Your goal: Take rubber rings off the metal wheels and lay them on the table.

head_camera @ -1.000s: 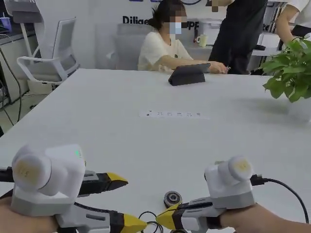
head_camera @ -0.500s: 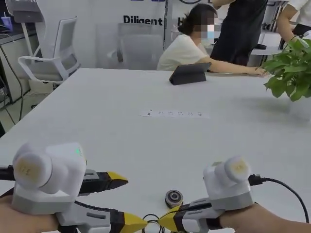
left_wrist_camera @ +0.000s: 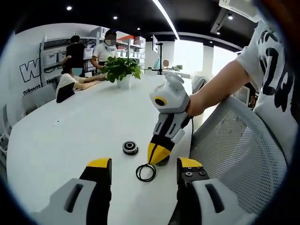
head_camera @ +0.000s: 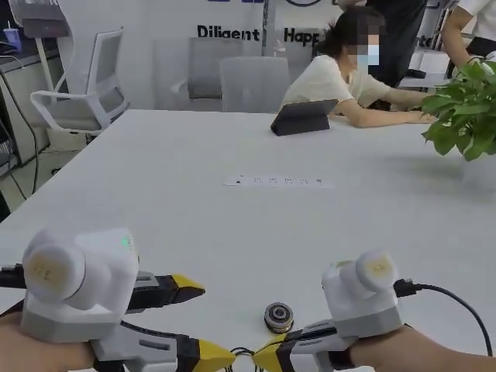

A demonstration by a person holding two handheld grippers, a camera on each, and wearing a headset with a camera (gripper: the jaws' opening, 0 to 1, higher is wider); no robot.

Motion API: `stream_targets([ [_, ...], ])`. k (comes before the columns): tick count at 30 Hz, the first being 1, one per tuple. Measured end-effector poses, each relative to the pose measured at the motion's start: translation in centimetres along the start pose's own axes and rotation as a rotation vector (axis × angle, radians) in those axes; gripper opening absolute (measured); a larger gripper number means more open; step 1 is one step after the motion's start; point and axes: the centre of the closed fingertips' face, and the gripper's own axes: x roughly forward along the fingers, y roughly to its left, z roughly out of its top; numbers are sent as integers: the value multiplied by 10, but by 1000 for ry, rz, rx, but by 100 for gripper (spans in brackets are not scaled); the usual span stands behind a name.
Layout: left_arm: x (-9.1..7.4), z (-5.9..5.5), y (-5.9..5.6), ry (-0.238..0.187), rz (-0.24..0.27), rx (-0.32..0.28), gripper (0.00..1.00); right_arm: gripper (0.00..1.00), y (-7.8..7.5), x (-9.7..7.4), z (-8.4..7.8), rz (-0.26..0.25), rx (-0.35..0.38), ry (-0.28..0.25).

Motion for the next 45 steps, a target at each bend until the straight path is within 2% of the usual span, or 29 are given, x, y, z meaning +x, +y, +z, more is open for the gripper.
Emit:
stream_targets([
  [7,1,-2,-1,8,-2,-1,53,0,-4,-1,-2,-18,-7,9],
  [16,2,-4,-1,19,-7,1,53,12,-8,-1,-1,-39,-28,6],
  [23,3,-4,-1,22,-8,-1,53,16,-11,-4,-1,-52,-38,3],
  [33,5,-4,2,27,-9,-3,53,20,-21,-16,9,-81,-32,-45],
  [43,8,1,12,16,1,-13,53,23,-31,-27,16,-112,-35,-85],
  [45,9,2,14,13,4,-16,53,23,-37,-32,18,-128,-30,-101],
])
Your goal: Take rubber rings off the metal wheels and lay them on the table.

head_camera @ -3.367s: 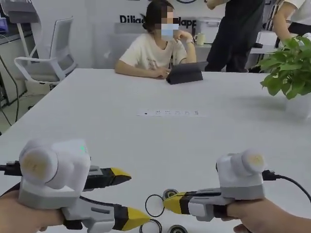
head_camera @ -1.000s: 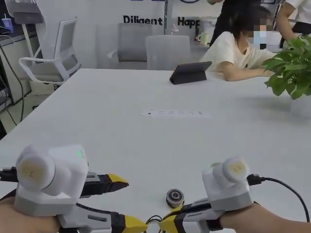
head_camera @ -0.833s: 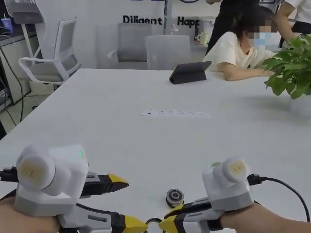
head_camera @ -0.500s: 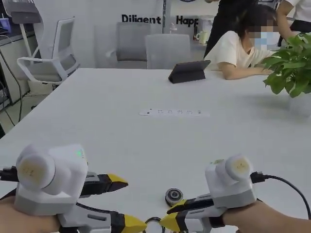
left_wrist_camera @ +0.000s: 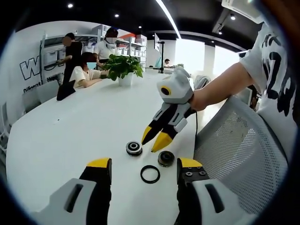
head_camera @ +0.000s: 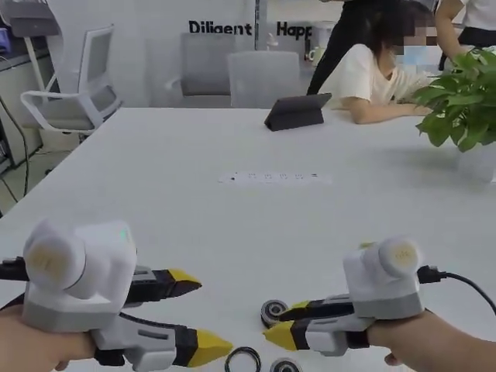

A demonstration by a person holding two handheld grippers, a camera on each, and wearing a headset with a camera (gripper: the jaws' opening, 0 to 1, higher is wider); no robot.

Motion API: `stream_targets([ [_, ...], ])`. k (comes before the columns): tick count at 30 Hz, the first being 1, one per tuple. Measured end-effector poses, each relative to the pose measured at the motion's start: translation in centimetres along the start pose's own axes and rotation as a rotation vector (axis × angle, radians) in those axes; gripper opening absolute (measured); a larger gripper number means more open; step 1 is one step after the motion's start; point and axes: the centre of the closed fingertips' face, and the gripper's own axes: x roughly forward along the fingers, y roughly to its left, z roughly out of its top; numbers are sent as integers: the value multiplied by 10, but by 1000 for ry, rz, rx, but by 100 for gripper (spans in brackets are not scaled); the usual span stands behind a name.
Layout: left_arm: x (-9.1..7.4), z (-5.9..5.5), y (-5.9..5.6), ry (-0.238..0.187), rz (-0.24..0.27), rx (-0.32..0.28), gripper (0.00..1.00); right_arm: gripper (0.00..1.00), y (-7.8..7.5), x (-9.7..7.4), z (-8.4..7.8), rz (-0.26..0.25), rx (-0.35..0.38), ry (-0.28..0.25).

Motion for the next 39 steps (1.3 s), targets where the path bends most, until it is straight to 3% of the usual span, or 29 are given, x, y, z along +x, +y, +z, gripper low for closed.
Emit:
stream_targets([
  [24,21,17,25,-21,18,-24,52,28,-40,-18,9,-94,20,-76],
  [39,49,18,27,-1,-6,-2,50,30,-49,-21,0,-114,-13,-71],
])
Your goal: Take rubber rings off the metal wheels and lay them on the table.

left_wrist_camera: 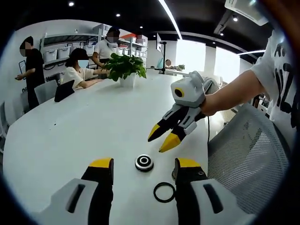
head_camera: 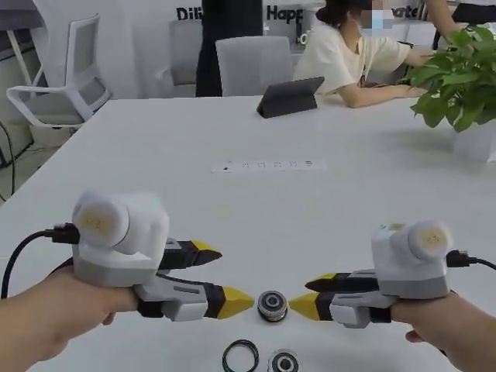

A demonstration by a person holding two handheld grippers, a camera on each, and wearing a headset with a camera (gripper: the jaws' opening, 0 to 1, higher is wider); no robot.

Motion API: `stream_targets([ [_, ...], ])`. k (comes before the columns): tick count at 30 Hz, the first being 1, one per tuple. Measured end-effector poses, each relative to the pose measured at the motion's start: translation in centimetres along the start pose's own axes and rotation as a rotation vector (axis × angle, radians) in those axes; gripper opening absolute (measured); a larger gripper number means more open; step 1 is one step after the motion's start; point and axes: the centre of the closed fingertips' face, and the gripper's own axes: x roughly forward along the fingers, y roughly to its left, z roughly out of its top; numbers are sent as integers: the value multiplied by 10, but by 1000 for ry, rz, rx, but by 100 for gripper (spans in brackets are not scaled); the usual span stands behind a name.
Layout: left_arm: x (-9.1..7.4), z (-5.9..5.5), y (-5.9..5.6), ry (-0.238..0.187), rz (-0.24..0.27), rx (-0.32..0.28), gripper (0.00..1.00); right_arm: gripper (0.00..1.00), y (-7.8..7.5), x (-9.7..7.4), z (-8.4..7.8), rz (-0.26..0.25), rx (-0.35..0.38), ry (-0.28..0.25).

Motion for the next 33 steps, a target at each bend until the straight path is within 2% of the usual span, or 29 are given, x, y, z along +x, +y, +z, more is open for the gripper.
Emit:
stream_targets([
  [20,35,-6,-8,31,-40,22,45,29,3,4,-11,8,-14,16],
  [33,49,-21,-8,64,-47,22,37,29,8,7,-14,17,-31,35],
])
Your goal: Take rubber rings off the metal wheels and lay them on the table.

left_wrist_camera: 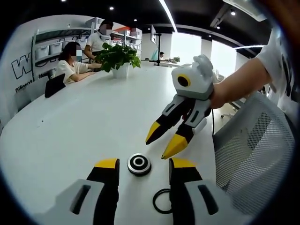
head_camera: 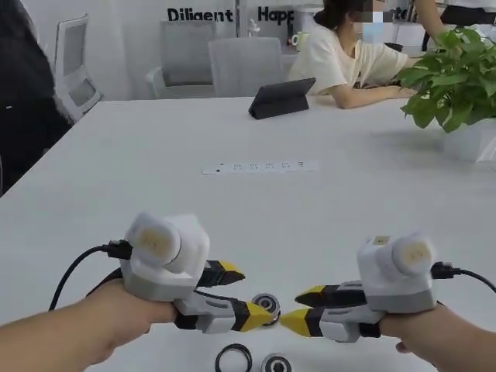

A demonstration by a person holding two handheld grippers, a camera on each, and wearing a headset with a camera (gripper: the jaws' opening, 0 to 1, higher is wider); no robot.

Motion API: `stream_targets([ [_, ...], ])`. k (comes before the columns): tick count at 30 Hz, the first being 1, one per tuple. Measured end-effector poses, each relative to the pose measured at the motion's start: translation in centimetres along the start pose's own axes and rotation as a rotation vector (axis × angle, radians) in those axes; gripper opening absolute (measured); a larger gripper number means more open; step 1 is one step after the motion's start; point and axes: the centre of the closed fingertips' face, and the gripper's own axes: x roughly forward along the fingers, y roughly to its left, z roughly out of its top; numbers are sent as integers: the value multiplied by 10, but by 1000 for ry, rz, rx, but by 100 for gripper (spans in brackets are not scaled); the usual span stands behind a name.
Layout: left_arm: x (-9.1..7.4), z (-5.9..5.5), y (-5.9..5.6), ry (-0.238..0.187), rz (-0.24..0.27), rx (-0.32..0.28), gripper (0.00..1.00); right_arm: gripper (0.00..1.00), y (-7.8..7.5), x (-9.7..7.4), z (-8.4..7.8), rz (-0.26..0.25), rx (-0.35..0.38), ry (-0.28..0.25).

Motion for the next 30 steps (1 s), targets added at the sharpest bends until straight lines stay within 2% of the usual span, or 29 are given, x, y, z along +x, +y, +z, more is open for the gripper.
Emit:
stream_targets([
  [2,2,-2,0,5,1,-4,35,28,0,0,0,1,-1,1],
  [12,14,-9,-2,34,-11,6,33,28,3,0,-3,1,1,6],
  [16,18,-14,1,49,-8,4,31,28,2,-1,-4,-1,4,6],
  [30,29,-19,2,74,-13,-9,22,28,1,-1,-8,-4,19,4],
])
